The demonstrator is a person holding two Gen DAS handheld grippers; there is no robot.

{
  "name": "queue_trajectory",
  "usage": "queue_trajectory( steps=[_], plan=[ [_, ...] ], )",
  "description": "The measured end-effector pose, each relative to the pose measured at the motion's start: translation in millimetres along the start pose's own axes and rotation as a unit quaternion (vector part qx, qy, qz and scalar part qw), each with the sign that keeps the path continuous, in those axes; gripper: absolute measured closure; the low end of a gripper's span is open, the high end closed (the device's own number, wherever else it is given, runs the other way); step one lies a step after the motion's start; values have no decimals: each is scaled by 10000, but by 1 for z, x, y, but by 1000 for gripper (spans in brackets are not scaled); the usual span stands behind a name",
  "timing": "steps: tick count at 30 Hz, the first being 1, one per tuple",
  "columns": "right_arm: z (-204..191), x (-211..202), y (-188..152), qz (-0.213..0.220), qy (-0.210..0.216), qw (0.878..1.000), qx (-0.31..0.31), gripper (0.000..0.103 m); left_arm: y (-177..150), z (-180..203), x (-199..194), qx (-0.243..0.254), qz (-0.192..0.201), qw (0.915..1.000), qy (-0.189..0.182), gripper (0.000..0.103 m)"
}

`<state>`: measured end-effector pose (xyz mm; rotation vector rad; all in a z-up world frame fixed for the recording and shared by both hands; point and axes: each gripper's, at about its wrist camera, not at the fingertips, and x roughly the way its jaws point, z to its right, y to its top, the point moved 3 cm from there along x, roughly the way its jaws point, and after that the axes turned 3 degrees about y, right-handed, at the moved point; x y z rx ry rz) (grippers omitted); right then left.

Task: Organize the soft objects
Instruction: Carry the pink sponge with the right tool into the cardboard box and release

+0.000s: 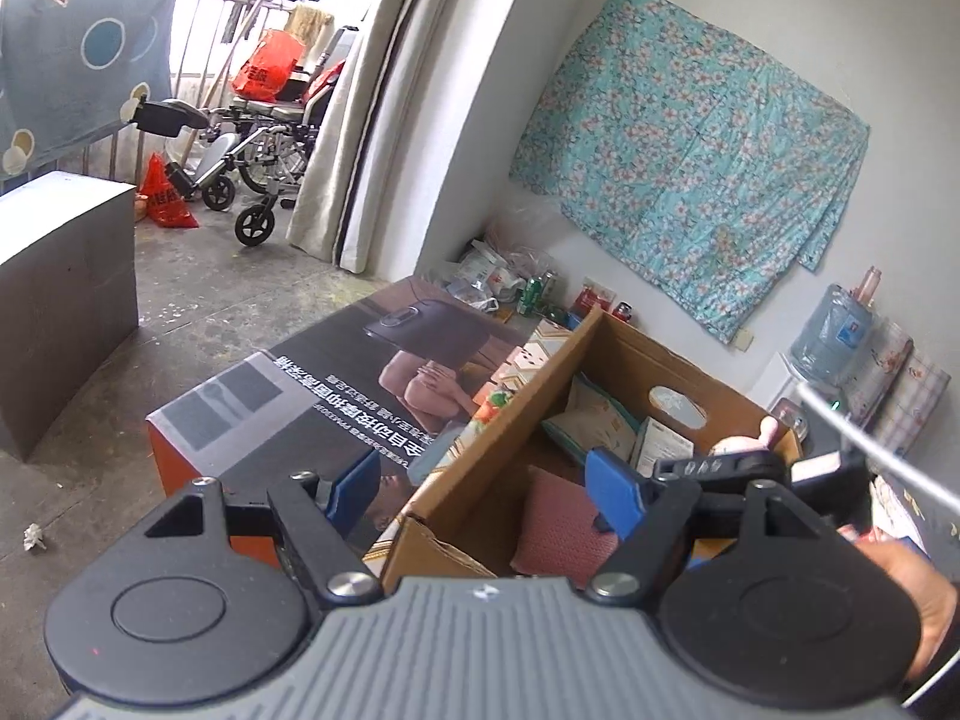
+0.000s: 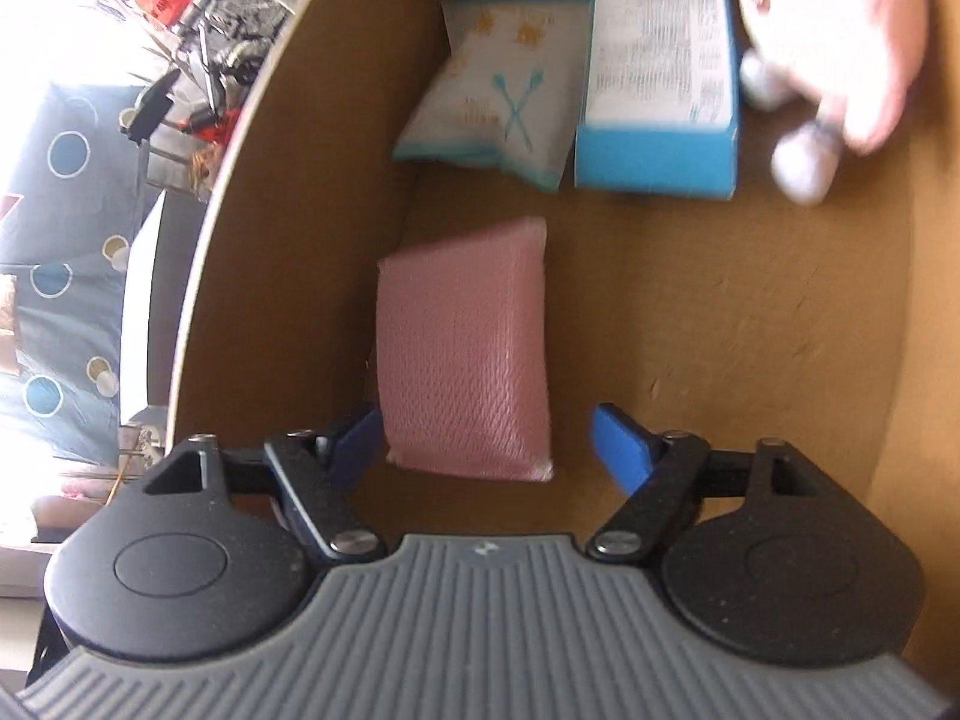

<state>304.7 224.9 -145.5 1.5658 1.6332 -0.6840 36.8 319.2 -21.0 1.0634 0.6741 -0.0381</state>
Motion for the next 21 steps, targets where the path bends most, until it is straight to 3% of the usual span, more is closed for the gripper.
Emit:
queue_trajectory(
  steps=[2, 5, 21],
  plan=[
    [2, 9, -4, -158, 6, 9997, 172, 55, 1, -3, -1, -6, 11, 10000, 37, 27],
    [0, 14, -7, -52, 51, 9996, 275, 64, 2, -6, -3, 6, 24, 9999, 108, 27],
    [6, 19, 9, 611, 363, 9897, 1246, 69, 1, -3, 4, 30, -102, 9998, 162, 27]
  ],
)
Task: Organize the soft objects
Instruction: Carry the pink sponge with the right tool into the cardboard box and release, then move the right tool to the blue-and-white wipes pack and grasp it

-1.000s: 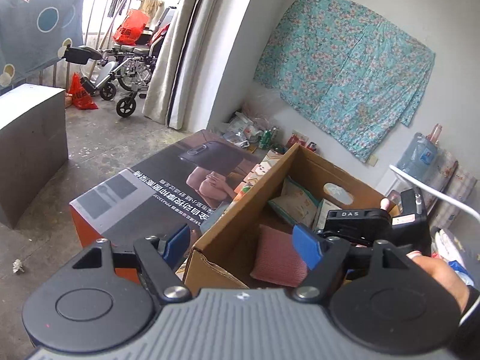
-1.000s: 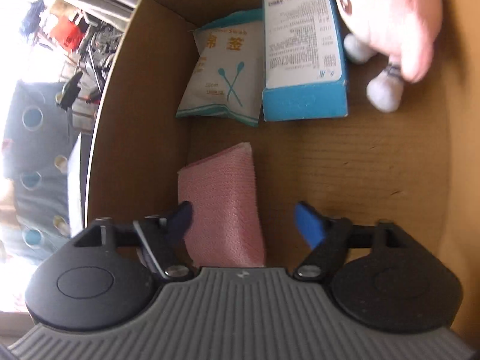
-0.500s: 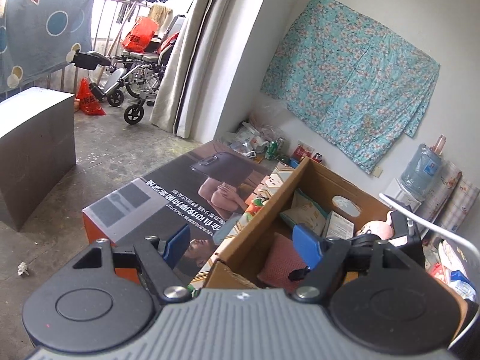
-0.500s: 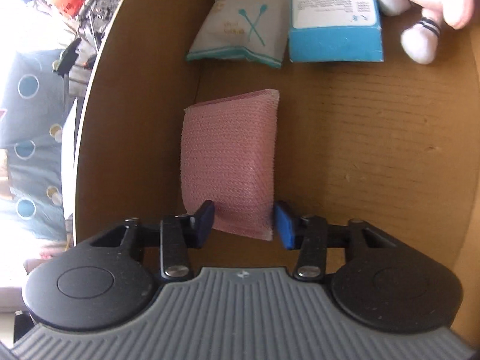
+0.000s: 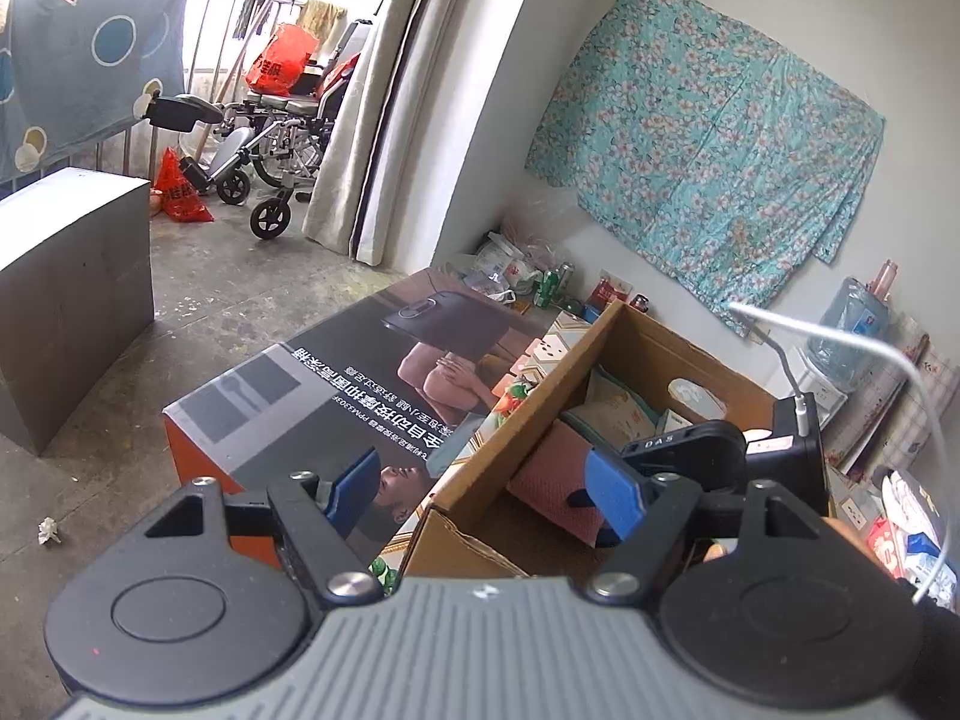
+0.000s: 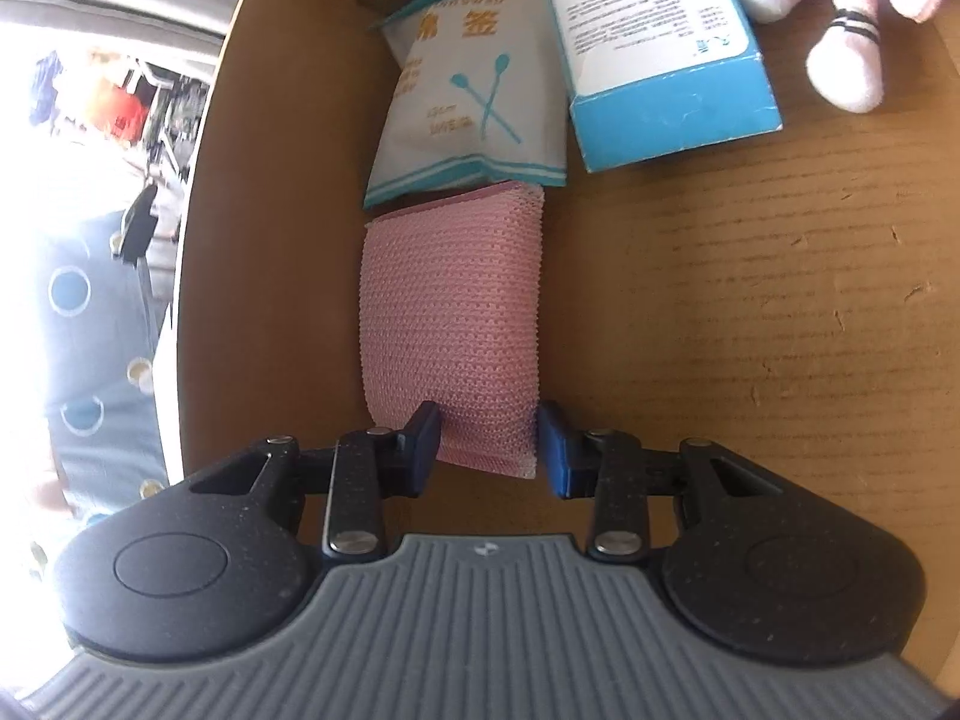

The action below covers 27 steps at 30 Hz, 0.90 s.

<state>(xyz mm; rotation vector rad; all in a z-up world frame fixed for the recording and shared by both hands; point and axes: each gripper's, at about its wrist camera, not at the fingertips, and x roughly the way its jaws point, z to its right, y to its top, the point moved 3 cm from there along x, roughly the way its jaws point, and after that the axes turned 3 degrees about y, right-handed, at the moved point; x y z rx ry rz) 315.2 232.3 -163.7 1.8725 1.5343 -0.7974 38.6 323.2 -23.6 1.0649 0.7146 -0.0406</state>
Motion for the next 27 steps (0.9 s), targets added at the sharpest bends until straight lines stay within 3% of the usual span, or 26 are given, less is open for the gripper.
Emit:
queue_trajectory(
  steps=[5, 11, 16, 22, 27],
  plan=[
    [-1, -3, 0, 81, 30, 10000, -34, 64, -2, 4, -1, 39, -14, 10000, 3, 27],
    [-5, -14, -5, 39, 18, 9995, -320, 40, -2, 8, -7, 95, 30, 9999, 32, 27],
    [-12, -43, -8, 138, 154, 9981, -572, 40, -2, 13, -15, 109, 72, 9999, -1, 27],
    [-13, -110, -21, 325, 631, 9911, -1130, 39, -1, 35, -31, 195, 181, 9993, -249, 27],
    [4, -190, -35, 746, 885, 9784, -1712, 33, -4, 80, -35, 518, 180, 9955, -776, 26]
  ],
)
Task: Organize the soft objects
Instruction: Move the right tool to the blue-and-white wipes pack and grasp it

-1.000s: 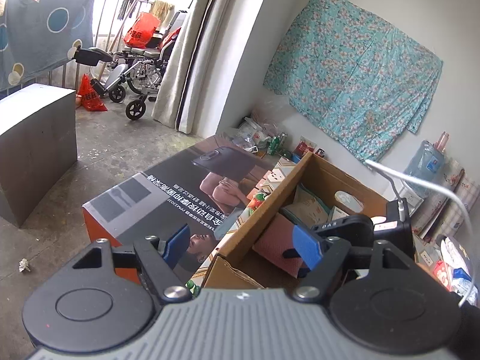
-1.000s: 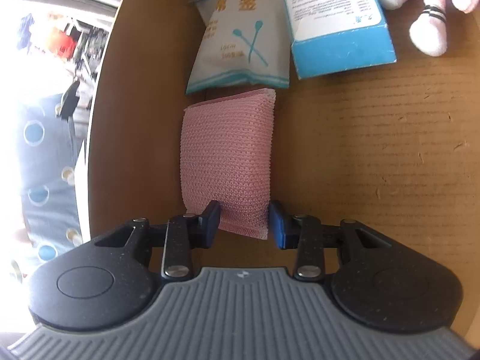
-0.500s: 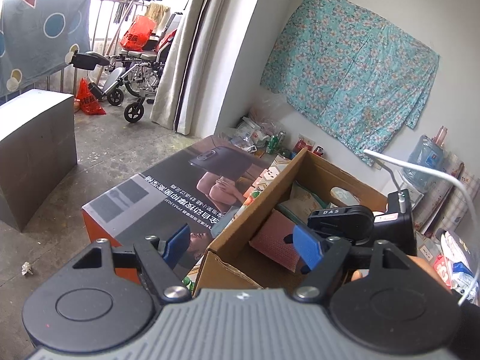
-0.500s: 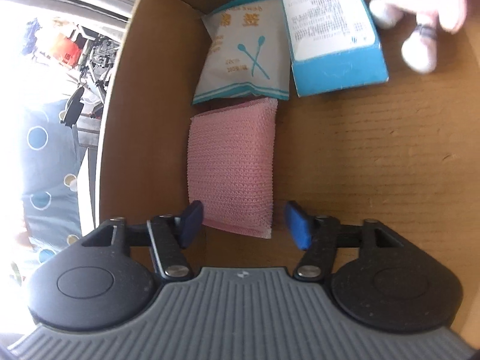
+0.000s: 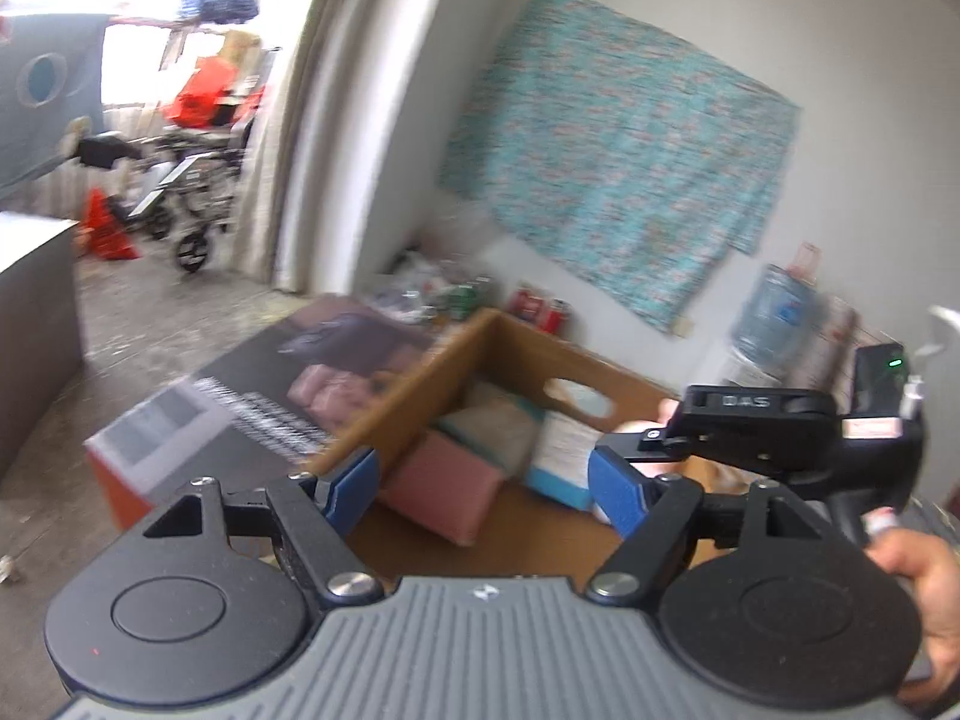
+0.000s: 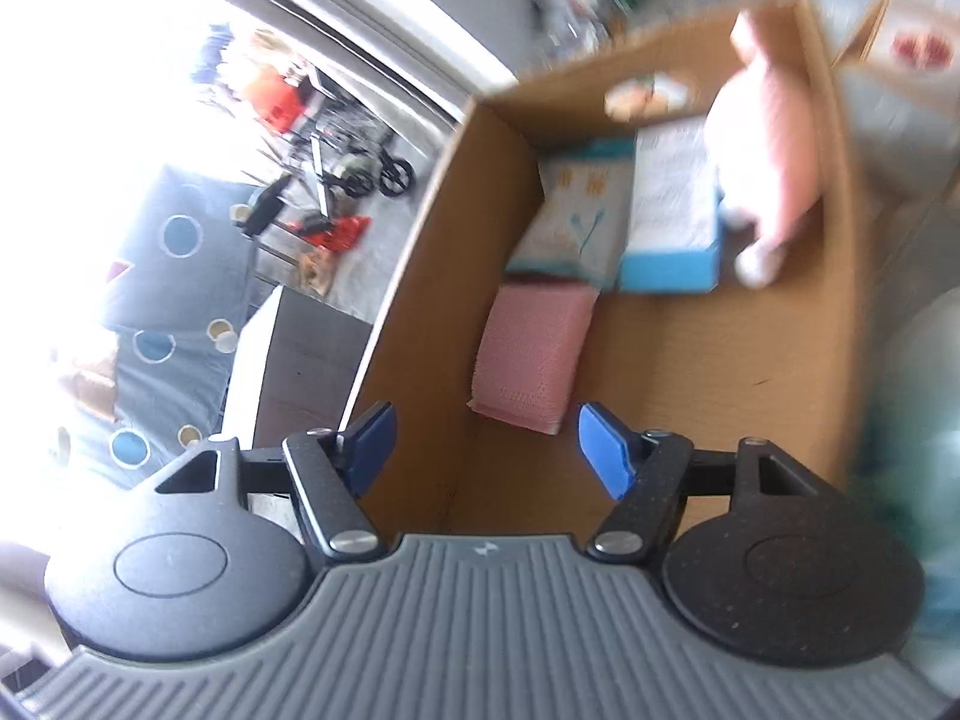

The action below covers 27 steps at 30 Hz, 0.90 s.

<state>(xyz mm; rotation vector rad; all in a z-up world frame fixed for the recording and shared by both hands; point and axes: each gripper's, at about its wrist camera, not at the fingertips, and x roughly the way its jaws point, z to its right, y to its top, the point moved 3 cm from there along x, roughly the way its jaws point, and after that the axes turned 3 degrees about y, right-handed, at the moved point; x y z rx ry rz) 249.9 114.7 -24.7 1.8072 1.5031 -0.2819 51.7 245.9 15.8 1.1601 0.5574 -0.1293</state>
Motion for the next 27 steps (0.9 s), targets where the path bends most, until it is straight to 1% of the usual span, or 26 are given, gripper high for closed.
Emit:
queue_trajectory(
  steps=[3, 7, 10, 12, 15, 17, 20, 22, 25, 27],
  plan=[
    [18, -63, -4, 282, -80, 9993, -230, 31, -3, 40, 10, 302, -93, 9988, -377, 25],
    [56, -148, -5, 754, -503, 9951, -396, 30, -15, 103, 27, 739, -235, 9927, -922, 25],
    [91, -206, -1, 1114, -899, 9888, -421, 30, -30, 158, 46, 1110, -482, 9837, -1331, 25],
    [117, -239, 3, 1318, -1109, 9841, -433, 30, -42, 194, 61, 1264, -713, 9762, -1613, 25],
    [154, -282, 13, 1463, -1310, 9792, -505, 27, -62, 248, 85, 1418, -1009, 9639, -2014, 25],
    [181, -299, 22, 1444, -1360, 9782, -614, 23, -77, 279, 105, 1487, -1176, 9581, -2147, 27],
    [223, -317, 39, 1404, -1485, 9766, -677, 23, -95, 321, 136, 1585, -1469, 9503, -2241, 37],
    [249, -324, 54, 1435, -1532, 9753, -688, 23, -109, 345, 151, 1648, -1658, 9438, -2337, 39],
    [286, -321, 80, 1390, -1533, 9758, -704, 23, -125, 377, 173, 1695, -1932, 9329, -2523, 42],
    [307, -311, 96, 1314, -1632, 9750, -738, 23, -133, 394, 186, 1626, -2113, 9275, -2618, 42]
  ],
)
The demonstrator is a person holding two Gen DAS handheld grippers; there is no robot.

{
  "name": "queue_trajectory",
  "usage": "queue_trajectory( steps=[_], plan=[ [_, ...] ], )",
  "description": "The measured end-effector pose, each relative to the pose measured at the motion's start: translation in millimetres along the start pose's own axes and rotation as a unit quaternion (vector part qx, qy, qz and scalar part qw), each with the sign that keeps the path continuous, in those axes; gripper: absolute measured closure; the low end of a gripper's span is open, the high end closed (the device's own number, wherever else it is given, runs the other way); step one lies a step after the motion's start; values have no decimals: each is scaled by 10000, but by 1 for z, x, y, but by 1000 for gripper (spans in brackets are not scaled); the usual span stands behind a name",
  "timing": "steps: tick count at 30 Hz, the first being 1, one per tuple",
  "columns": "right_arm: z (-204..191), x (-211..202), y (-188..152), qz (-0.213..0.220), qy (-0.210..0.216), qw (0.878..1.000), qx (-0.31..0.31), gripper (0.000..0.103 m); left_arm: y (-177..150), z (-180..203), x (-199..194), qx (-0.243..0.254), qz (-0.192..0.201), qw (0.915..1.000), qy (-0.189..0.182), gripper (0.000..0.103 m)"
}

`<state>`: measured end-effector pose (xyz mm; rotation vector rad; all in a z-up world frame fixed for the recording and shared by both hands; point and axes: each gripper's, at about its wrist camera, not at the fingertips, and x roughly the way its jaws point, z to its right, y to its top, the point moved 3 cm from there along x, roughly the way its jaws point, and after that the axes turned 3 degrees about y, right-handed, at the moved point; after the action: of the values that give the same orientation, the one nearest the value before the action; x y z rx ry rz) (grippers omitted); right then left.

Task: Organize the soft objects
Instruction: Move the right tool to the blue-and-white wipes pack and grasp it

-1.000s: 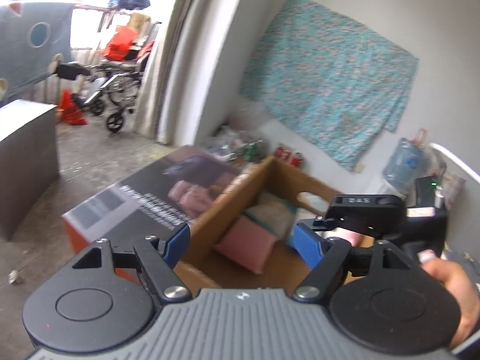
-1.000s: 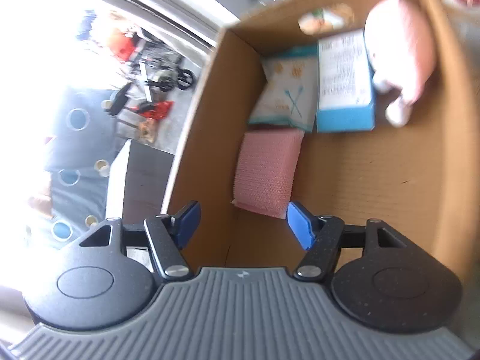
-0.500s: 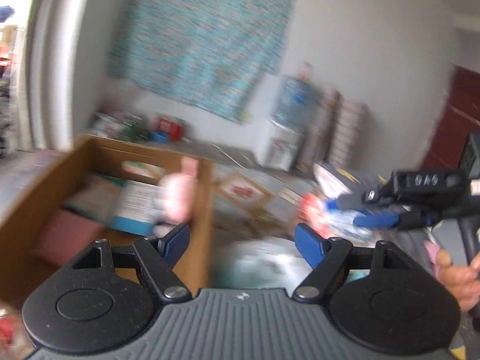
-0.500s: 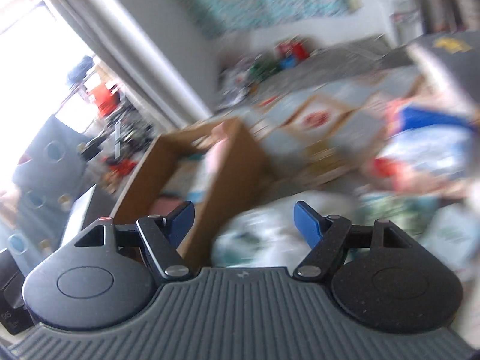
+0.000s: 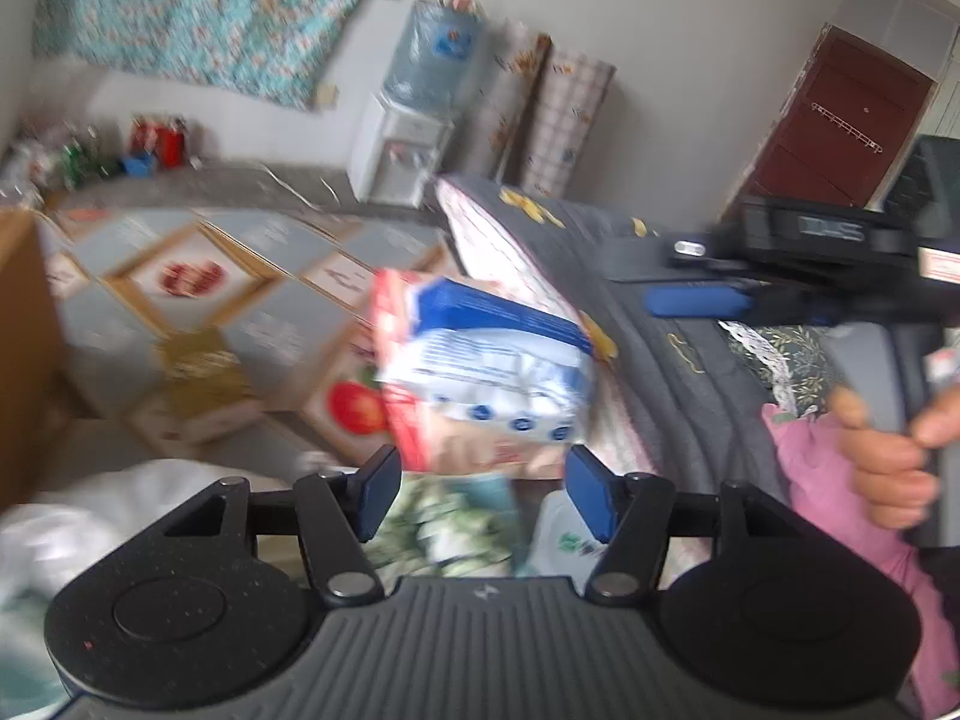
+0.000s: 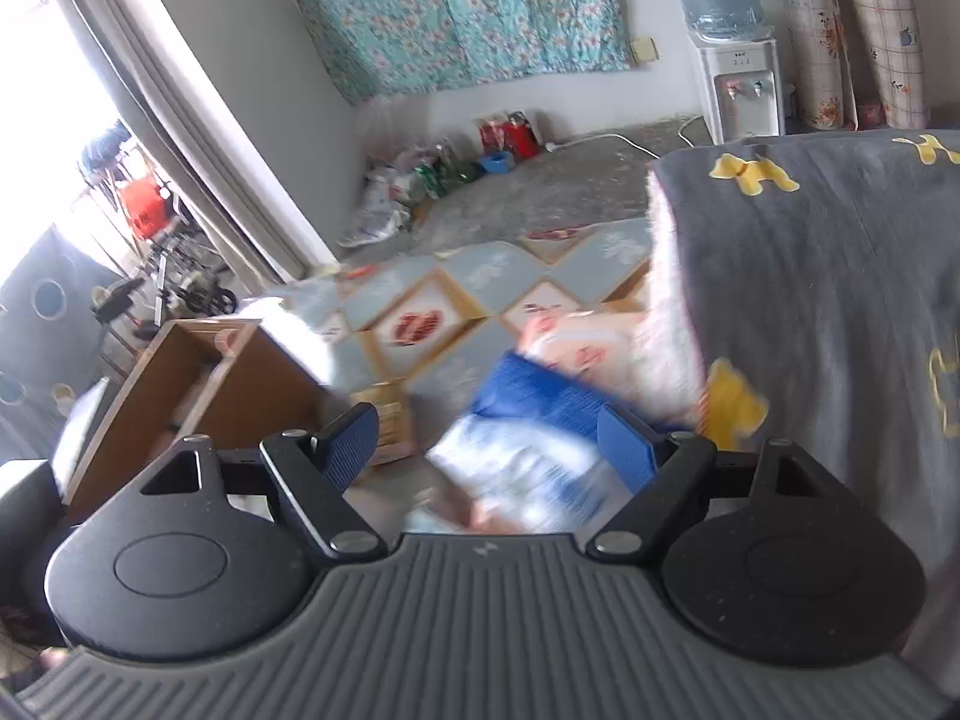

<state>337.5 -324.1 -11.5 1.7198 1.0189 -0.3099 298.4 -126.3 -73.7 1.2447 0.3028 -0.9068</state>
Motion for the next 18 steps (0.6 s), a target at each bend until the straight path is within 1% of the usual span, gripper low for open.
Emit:
queue_trajectory(
  steps=[3, 6, 10, 11, 13, 15, 16, 18],
  plan=[
    [23, 28, 12, -109, -119, 9999, -28, 23, 6, 7, 27, -228, -210, 9993, -219, 42],
    [34, 60, 19, -191, -178, 9997, -19, 23, 13, 10, 48, -467, -387, 9977, -288, 42],
    [41, 89, 17, -524, -206, 9984, 4, 25, 17, 7, 70, -725, -587, 9951, -336, 41],
    [42, 93, 15, -618, -199, 9979, 14, 28, 17, 6, 74, -792, -630, 9943, -346, 41],
    [42, 98, 11, -801, -83, 9967, 64, 31, 17, 3, 80, -922, -700, 9926, -355, 41],
    [39, 97, 5, -864, -11, 9962, 117, 34, 17, 2, 86, -1018, -741, 9914, -351, 41],
    [38, 96, 3, -908, 41, 9957, 160, 40, 17, 2, 88, -1044, -746, 9912, -338, 41],
    [35, 93, -2, -974, 174, 9945, 355, 47, 17, 2, 91, -1089, -780, 9906, -269, 39]
  ],
)
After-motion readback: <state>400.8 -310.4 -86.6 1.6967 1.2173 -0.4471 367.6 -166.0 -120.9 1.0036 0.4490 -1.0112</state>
